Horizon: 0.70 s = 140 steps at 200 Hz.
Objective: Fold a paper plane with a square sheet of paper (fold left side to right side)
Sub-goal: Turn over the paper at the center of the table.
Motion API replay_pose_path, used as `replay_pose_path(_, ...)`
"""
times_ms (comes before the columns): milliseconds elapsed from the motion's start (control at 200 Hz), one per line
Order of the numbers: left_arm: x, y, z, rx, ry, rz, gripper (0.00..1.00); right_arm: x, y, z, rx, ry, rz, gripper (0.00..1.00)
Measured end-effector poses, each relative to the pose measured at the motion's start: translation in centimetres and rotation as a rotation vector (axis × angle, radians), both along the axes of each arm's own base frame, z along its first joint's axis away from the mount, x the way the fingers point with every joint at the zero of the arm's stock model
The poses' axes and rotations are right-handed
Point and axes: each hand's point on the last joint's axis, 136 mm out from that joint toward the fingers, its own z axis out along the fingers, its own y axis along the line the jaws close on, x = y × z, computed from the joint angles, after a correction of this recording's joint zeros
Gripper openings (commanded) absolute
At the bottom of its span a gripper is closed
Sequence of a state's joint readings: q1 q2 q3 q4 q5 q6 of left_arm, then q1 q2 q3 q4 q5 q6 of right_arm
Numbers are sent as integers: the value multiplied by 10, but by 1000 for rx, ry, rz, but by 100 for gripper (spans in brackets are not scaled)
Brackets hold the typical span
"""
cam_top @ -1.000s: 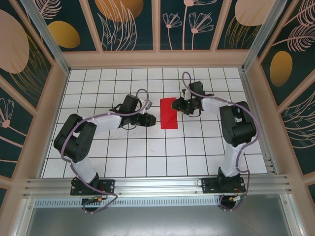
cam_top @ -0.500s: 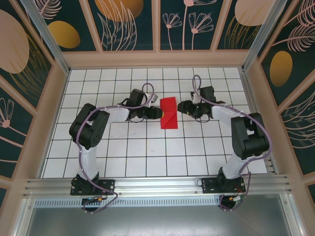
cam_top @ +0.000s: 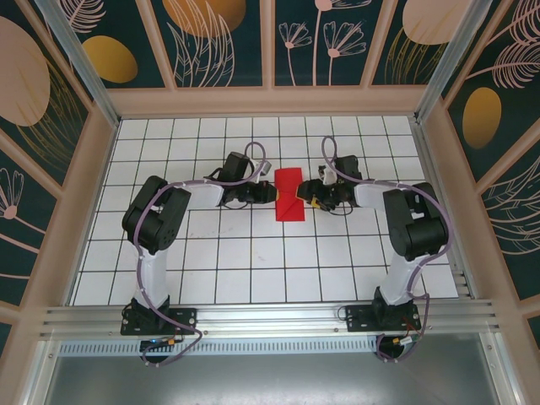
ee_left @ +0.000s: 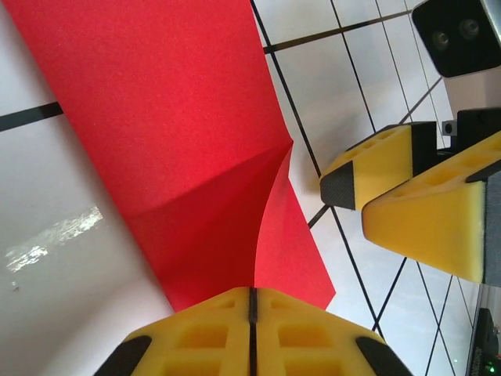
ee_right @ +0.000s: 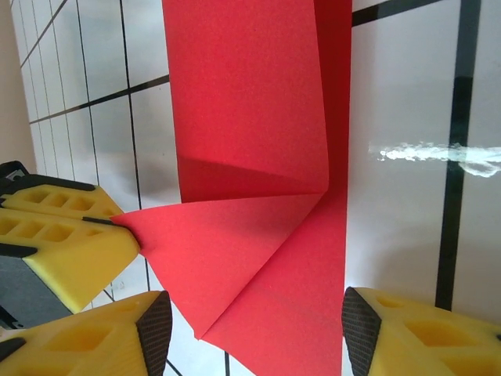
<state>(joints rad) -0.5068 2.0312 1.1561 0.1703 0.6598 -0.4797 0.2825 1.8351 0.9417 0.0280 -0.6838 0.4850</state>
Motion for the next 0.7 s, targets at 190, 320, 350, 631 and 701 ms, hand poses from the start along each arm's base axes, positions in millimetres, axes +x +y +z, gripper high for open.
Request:
replay_pose_path(190,2,5,-6,29,-6,28,2,8,8,0,26,-6,5,62)
replay_pose_path(320,-2,10,-13,51,3,42,1,11,12,-2,36,2,10,61)
replay_pose_path(350,-2,11,-14,54,4,44,1,11,14,-2,38,3,12,61)
replay_pose_path(631,-2,12,-13,57,-3,50,10,15,34,-6,68,15,48,37)
replay_pose_path(701,-2,13,-13,61,-7,53,25,13,38,-6,79,19,63,21)
